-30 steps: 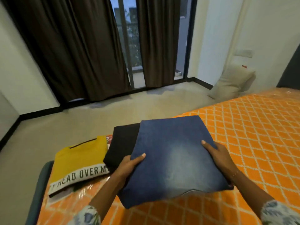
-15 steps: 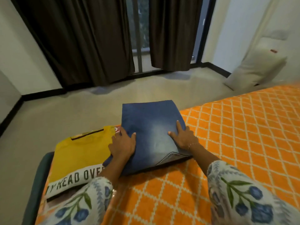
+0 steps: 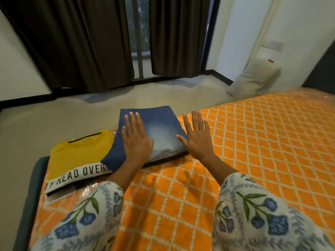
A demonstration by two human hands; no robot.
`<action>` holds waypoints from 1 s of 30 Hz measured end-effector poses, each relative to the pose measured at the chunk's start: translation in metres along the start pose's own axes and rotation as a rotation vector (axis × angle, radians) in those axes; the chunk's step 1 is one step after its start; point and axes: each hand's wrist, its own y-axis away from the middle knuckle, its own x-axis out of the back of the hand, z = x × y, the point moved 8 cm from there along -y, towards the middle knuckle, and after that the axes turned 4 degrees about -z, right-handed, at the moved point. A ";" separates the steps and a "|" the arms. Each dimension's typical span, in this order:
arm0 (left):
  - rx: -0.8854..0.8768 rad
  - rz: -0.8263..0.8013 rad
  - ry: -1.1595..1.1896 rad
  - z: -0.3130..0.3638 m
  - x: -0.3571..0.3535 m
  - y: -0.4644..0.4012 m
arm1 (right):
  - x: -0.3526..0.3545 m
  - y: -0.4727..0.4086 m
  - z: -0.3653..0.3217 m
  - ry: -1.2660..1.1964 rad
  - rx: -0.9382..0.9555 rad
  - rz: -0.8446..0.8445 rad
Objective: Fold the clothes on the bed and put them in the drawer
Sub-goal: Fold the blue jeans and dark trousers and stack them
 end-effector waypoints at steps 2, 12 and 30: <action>0.029 -0.061 0.017 0.024 0.019 0.013 | 0.020 0.030 0.027 0.045 -0.039 0.020; -0.293 -0.159 0.271 0.242 0.071 0.154 | 0.131 0.247 0.200 0.245 -0.303 -0.071; -0.445 -1.147 0.263 0.522 -0.062 0.478 | 0.108 0.588 0.430 0.055 -1.064 -0.412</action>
